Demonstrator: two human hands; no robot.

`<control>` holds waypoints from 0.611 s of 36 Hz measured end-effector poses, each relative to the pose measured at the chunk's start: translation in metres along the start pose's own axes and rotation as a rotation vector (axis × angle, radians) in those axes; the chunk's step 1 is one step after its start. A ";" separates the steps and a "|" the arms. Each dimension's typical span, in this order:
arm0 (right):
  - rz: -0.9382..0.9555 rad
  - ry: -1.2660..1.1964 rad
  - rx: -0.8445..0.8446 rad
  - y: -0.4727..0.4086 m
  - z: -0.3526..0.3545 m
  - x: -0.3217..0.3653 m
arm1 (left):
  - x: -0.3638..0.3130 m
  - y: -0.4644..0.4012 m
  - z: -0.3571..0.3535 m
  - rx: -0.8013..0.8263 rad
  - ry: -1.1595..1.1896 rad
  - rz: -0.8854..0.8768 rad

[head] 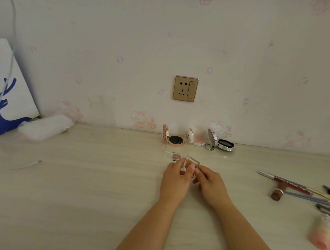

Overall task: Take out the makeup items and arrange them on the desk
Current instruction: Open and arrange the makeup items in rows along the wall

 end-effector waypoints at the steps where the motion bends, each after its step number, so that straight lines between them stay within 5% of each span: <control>1: -0.018 -0.002 -0.011 -0.001 0.000 -0.001 | 0.000 0.000 0.000 0.012 -0.022 -0.014; 10: -0.117 -0.027 -0.061 -0.004 0.007 -0.004 | -0.003 0.005 -0.003 0.136 -0.118 -0.246; 22: -0.174 -0.227 0.074 -0.001 0.007 -0.001 | -0.003 0.003 0.009 -0.045 -0.157 -0.231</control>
Point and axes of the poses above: each hand's wrist, its own y-axis away from the middle knuckle, its own z-axis out of the back of the hand, x = y × z, the point moved 2 cm from there along -y, towards the middle knuckle, and after that the axes turned 10 degrees about -z, right-handed, at the moved point
